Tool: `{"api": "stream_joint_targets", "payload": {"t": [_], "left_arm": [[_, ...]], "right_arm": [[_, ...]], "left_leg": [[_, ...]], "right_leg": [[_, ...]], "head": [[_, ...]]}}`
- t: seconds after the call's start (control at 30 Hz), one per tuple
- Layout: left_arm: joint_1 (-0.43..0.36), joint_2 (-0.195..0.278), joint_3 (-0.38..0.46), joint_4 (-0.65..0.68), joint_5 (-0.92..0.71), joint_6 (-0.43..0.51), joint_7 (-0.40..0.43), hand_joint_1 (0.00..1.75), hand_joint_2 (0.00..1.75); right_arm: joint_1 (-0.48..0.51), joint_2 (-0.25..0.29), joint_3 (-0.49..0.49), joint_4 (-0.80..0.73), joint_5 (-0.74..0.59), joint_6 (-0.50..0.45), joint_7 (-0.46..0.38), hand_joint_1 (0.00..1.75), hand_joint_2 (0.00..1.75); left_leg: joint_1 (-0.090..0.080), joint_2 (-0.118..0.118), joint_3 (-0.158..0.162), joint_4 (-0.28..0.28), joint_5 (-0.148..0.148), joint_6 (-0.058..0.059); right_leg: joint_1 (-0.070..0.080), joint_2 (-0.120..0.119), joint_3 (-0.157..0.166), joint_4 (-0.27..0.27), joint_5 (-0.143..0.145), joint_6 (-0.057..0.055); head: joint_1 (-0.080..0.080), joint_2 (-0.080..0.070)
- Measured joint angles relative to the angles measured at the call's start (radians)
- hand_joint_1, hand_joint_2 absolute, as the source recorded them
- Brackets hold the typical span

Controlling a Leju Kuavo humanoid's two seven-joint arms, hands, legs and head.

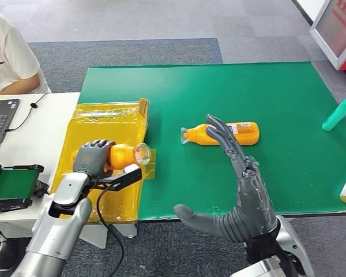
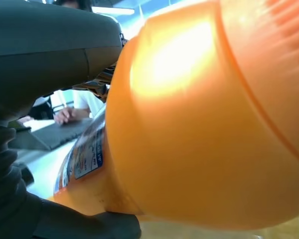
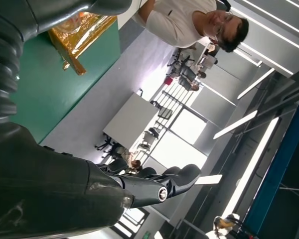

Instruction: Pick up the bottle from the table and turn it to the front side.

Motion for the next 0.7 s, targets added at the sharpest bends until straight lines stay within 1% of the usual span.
{"api": "stream_joint_targets", "payload": {"t": [0.23, 0.37, 0.53, 0.7], "left_arm": [[0.004, -0.040, 0.020, 0.079, 0.000, 0.040, -0.019, 1.75, 1.75], [0.001, -0.055, 0.042, 0.129, -0.001, 0.053, -0.018, 0.00, 1.75], [0.021, -0.066, 0.081, 0.183, 0.000, 0.055, 0.001, 0.00, 1.75], [0.018, -0.075, 0.107, 0.202, 0.000, 0.064, 0.001, 0.00, 1.75]], "right_arm": [[-0.008, -0.003, 0.012, 0.000, -0.033, -0.017, -0.002, 0.00, 1.75], [-0.009, -0.003, 0.012, 0.000, -0.042, -0.020, -0.002, 0.00, 1.75], [-0.008, -0.004, 0.011, 0.000, -0.042, -0.024, 0.002, 0.00, 1.75], [-0.008, -0.005, 0.008, 0.000, -0.042, -0.025, 0.003, 0.00, 1.75]], "left_leg": [[0.000, 0.000, 0.001, 0.000, 0.000, 0.000], [0.000, 0.000, 0.002, 0.000, 0.000, 0.000], [0.000, 0.000, 0.002, 0.000, 0.000, 0.000], [0.000, 0.000, 0.003, 0.000, 0.000, 0.001]], "right_leg": [[0.000, 0.000, 0.002, 0.000, 0.000, 0.000], [0.000, 0.000, 0.003, 0.000, 0.000, 0.000], [0.000, 0.000, 0.003, 0.000, 0.000, 0.000], [0.000, -0.001, 0.004, 0.000, 0.000, 0.000]], "head": [[0.000, 0.000], [0.000, 0.000], [0.000, 0.000], [0.000, 0.000]]}}
